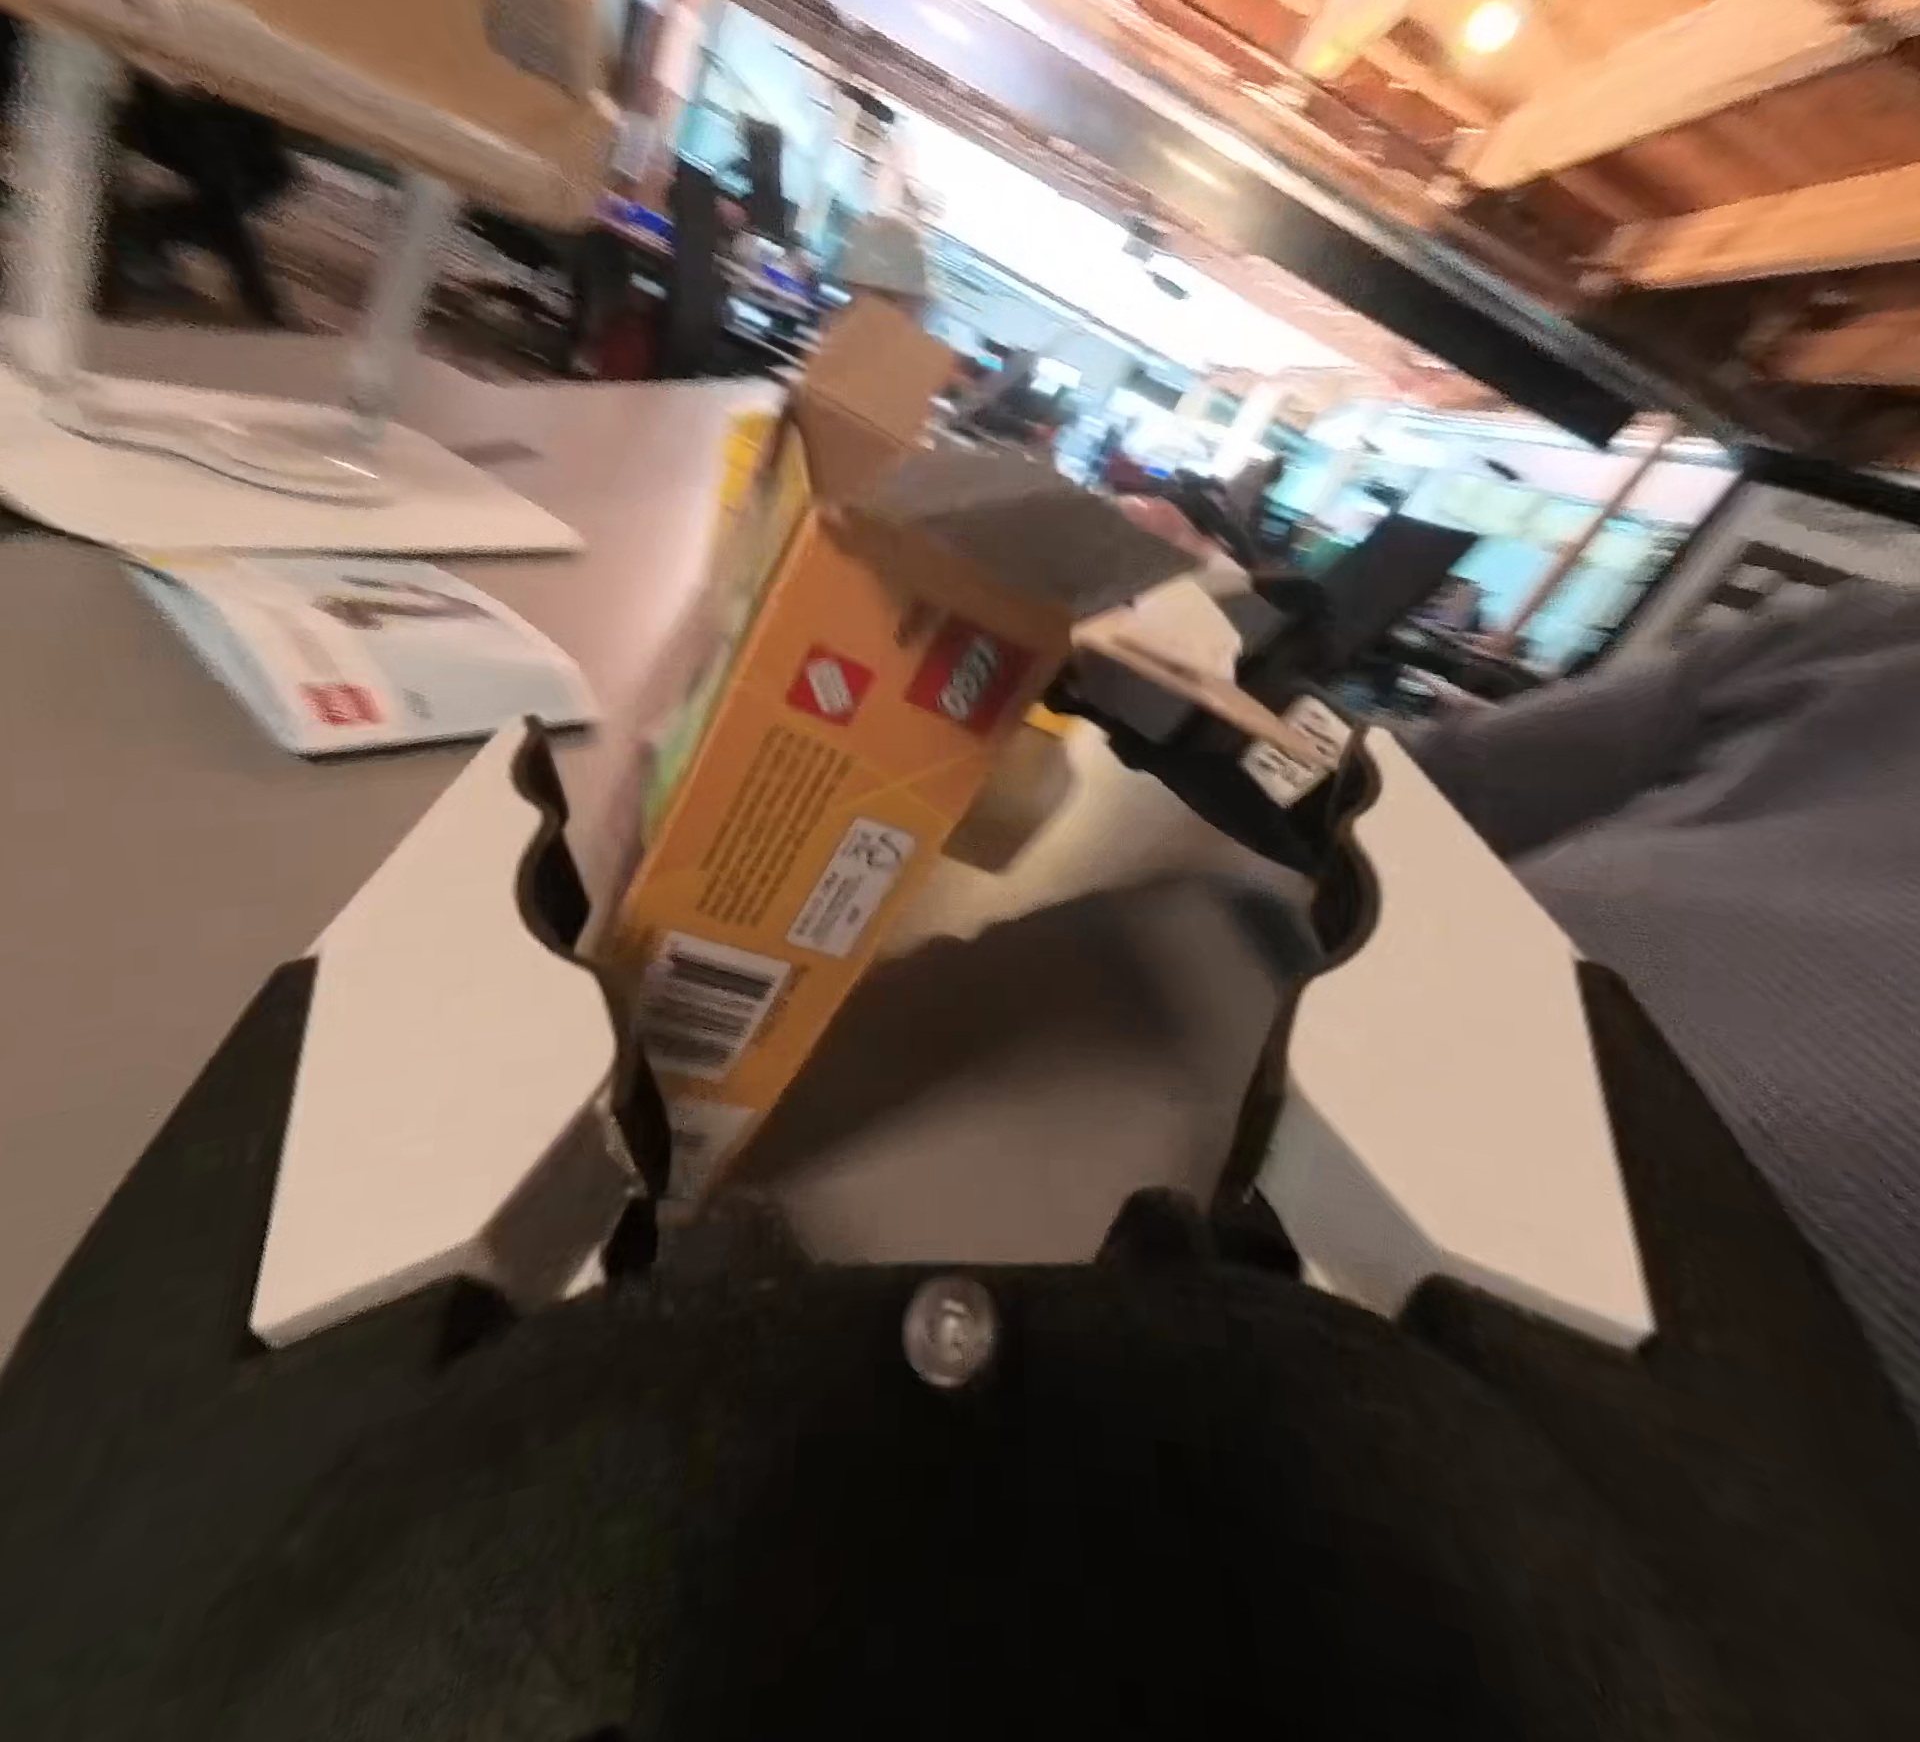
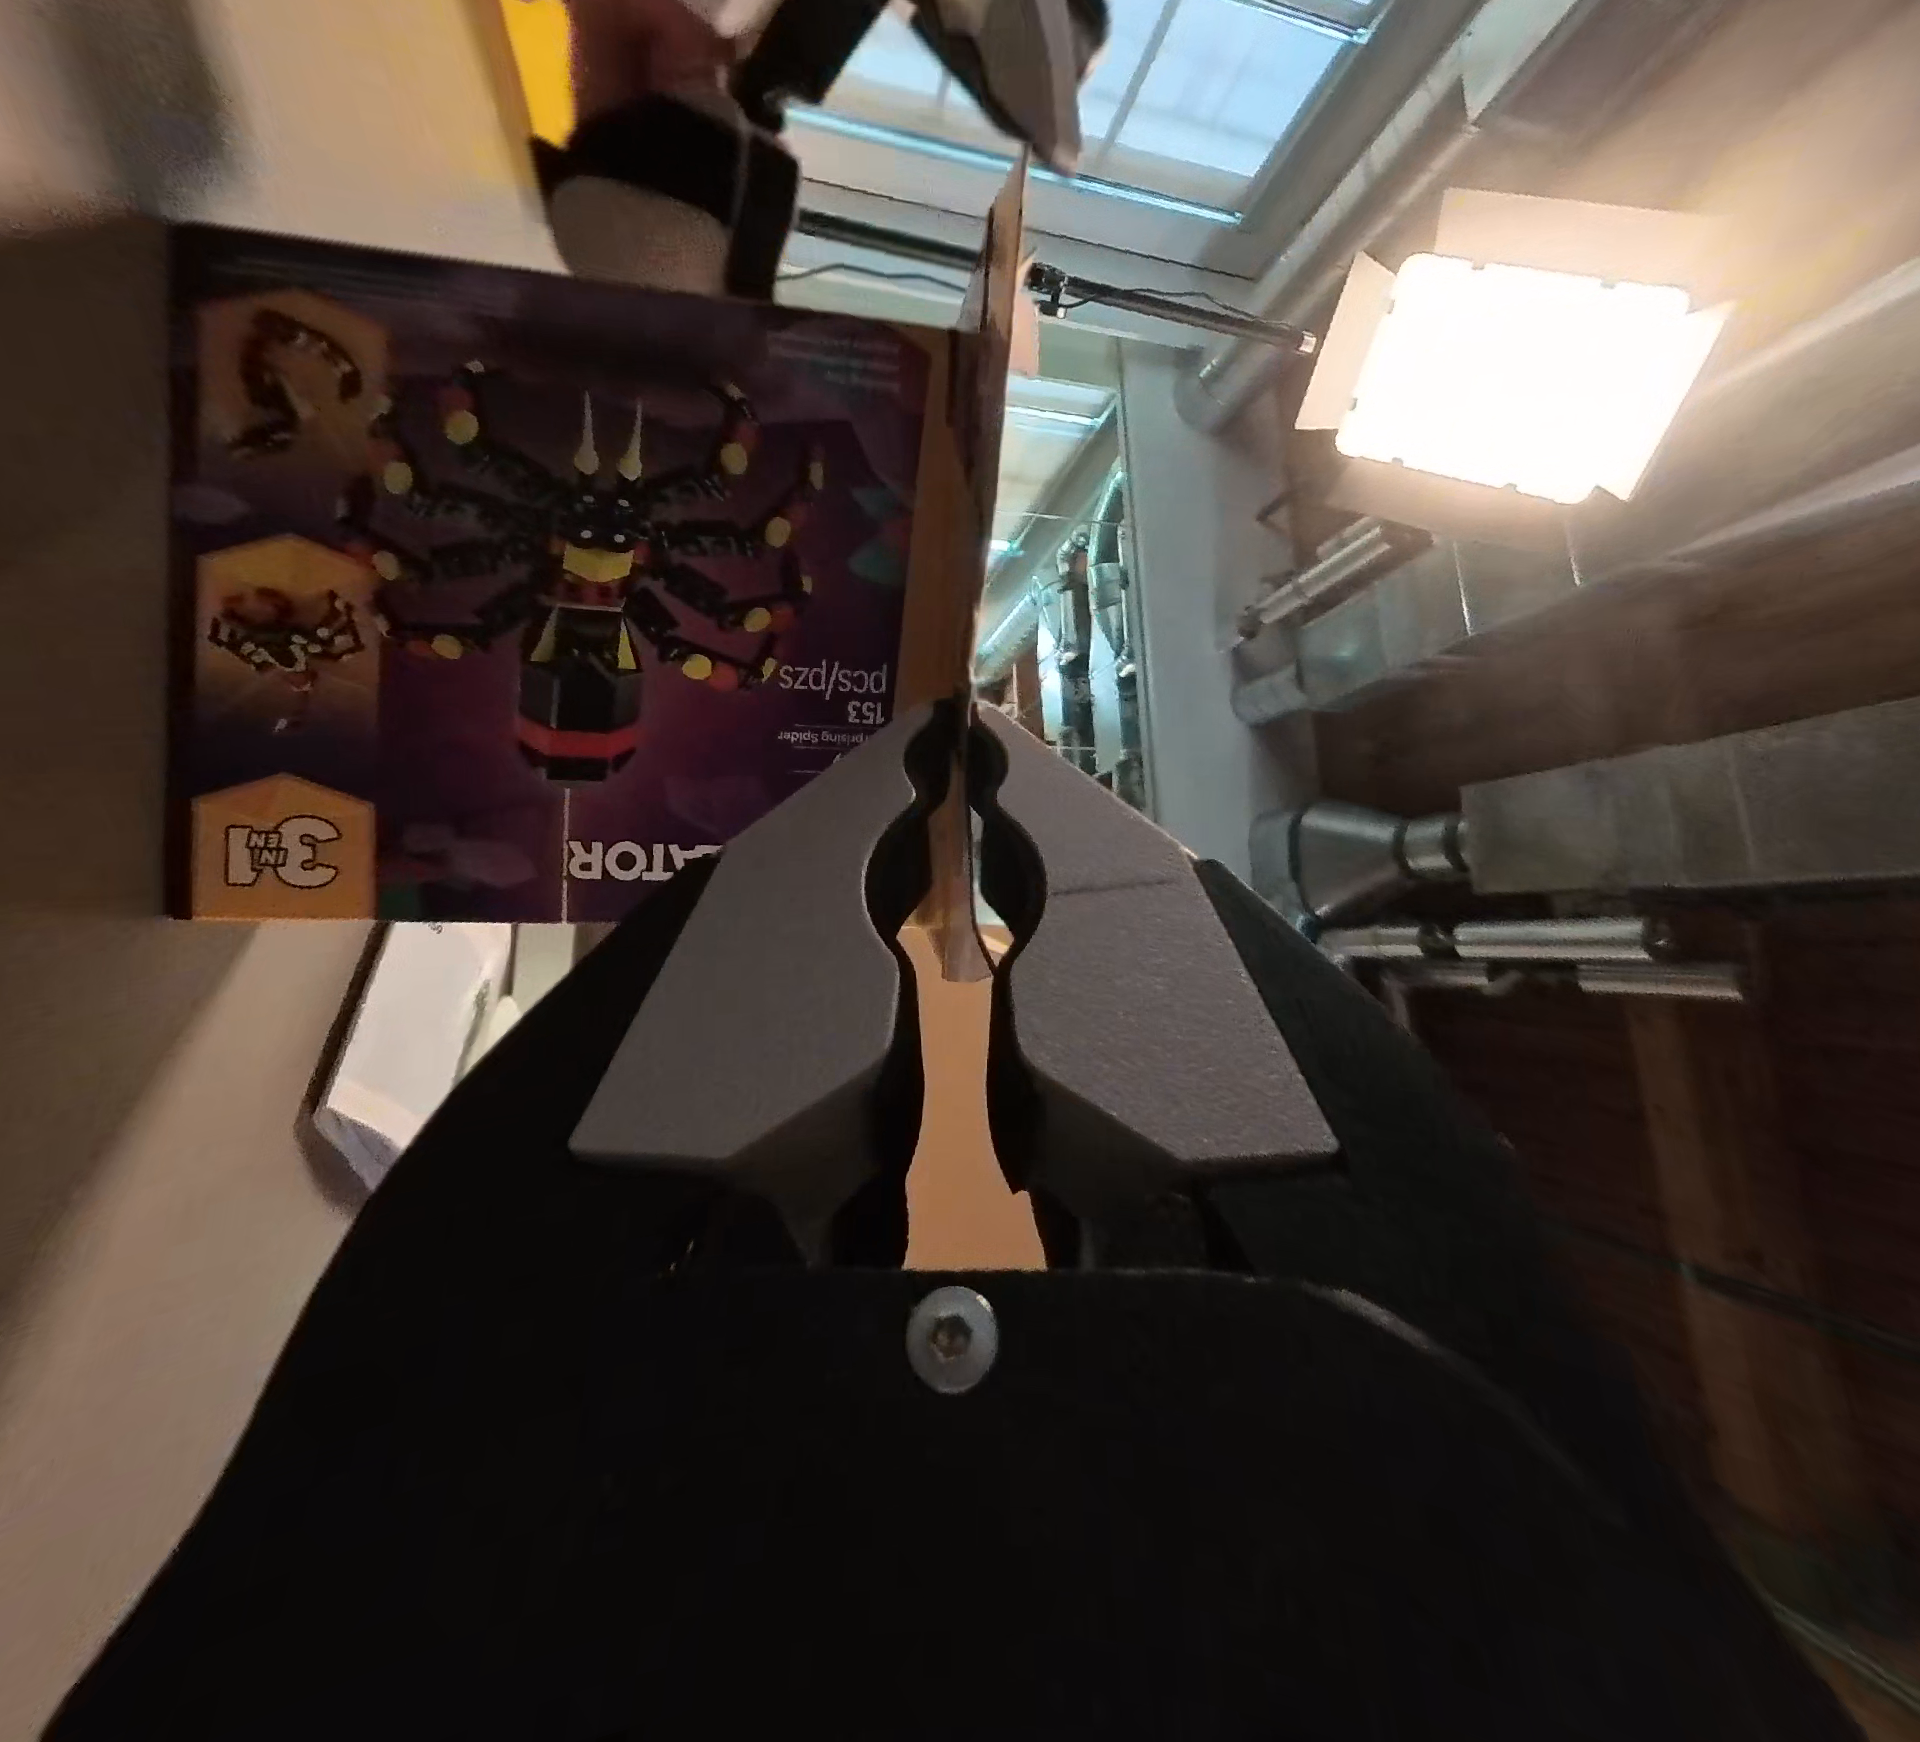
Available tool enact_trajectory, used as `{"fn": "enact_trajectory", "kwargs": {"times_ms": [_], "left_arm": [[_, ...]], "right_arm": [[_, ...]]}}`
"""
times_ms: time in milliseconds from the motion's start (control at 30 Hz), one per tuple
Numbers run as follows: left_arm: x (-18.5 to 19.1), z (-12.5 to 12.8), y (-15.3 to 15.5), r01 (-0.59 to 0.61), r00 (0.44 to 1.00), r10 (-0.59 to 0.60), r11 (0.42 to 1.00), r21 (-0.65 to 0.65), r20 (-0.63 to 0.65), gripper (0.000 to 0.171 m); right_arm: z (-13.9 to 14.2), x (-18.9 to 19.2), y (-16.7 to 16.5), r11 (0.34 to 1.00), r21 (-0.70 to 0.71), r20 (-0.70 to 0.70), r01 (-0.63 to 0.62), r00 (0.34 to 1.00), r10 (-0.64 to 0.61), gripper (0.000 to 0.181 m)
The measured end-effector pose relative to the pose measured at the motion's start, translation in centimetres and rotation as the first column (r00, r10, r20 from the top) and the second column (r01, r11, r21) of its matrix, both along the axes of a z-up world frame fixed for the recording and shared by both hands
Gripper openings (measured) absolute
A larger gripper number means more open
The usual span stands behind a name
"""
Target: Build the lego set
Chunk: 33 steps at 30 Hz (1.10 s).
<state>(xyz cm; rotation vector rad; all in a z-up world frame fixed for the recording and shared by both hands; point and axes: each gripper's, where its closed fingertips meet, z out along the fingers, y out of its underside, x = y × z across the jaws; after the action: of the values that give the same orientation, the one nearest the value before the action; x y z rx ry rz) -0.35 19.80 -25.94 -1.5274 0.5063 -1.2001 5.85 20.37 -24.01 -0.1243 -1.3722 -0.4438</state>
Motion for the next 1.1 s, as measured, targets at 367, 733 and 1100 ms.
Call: {"fn": "enact_trajectory", "kwargs": {"times_ms": [367, 733, 1100], "left_arm": [[1.2, 0.1, 2.1, -0.100, 0.959, 0.105, 0.994, 0.032, -0.265, 0.131], [1.6, -1.4, 1.7, -0.022, 0.928, 0.046, 0.997, 0.069, -0.369, 0.093], [2.8, -1.8, 1.1, 0.011, 0.867, 0.151, 0.947, 0.322, -0.475, 0.056]], "right_arm": [[-0.2, -0.2, 0.2, 1.000, 0.000, 0.019, -0.008, 1.000, 0.008, 0.000], [-2.2, -0.2, 0.6, 0.947, -0.322, 0.153, 0.005, 0.987, 0.047, 0.007], [-2.3, 1.7, -2.8, 0.763, -0.639, 0.116, -0.096, 0.969, 0.219, 0.049]]}}
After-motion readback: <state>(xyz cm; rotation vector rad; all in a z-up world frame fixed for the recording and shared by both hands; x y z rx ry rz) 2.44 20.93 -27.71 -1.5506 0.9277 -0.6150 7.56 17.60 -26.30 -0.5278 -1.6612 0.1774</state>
